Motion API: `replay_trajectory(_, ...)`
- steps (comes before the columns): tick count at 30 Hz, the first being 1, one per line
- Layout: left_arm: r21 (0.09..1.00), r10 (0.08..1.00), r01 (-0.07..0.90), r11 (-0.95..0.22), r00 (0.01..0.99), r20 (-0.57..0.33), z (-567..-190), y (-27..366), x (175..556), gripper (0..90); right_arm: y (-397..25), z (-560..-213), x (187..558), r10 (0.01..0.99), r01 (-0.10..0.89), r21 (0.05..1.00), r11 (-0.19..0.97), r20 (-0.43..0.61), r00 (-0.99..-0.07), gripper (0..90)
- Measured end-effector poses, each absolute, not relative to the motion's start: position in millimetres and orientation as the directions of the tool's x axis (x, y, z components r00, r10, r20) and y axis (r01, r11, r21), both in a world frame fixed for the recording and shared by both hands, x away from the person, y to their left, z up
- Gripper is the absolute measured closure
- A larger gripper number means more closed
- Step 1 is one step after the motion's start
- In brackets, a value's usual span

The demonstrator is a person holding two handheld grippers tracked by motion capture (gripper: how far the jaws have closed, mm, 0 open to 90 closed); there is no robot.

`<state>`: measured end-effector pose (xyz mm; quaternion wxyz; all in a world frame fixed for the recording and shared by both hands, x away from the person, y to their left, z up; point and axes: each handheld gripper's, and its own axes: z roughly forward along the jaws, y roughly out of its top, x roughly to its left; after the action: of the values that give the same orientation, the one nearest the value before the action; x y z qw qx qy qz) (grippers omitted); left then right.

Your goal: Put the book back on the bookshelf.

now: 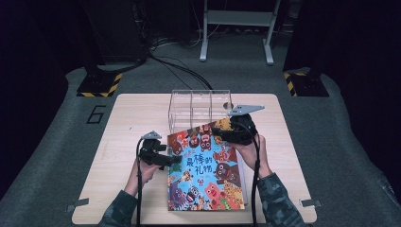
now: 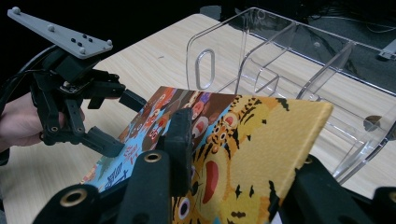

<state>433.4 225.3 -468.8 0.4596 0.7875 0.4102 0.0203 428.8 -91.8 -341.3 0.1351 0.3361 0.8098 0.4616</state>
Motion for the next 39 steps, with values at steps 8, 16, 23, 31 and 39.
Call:
replay_trajectory(8, 0.737, 0.663, 0.637, -0.226, 0.655, -0.362, -468.2, 225.7, 435.4, 0.0, -91.3, -341.1, 428.4, 0.661, 0.400, 0.846, 0.352, 0.078, -0.746, 65.4)
replay_trajectory(16, 0.733, 0.644, 0.644, -0.217, 0.659, -0.389, -468.0, 228.3, 438.2, 0.0, -91.1, -340.4, 427.3, 0.651, 0.386, 0.852, 0.354, 0.071, -0.756, 65.4)
replay_trajectory(23, 0.736, 0.645, 0.640, -0.222, 0.662, -0.382, -467.2, 227.4, 437.9, 0.0, -91.5, -341.3, 428.2, 0.654, 0.398, 0.851, 0.344, 0.087, -0.751, 65.4)
replay_trajectory(31, 0.751, 0.654, 0.629, -0.203, 0.658, -0.374, -466.6, 230.8, 437.3, 6.5, -99.3, -349.3, 432.2, 0.660, 0.421, 0.853, 0.308, 0.127, -0.740, 64.9)
replay_trajectory(39, 0.755, 0.661, 0.622, -0.210, 0.659, -0.359, -463.8, 232.1, 436.1, 11.6, -106.4, -356.2, 435.2, 0.662, 0.434, 0.855, 0.284, 0.153, -0.734, 64.6)
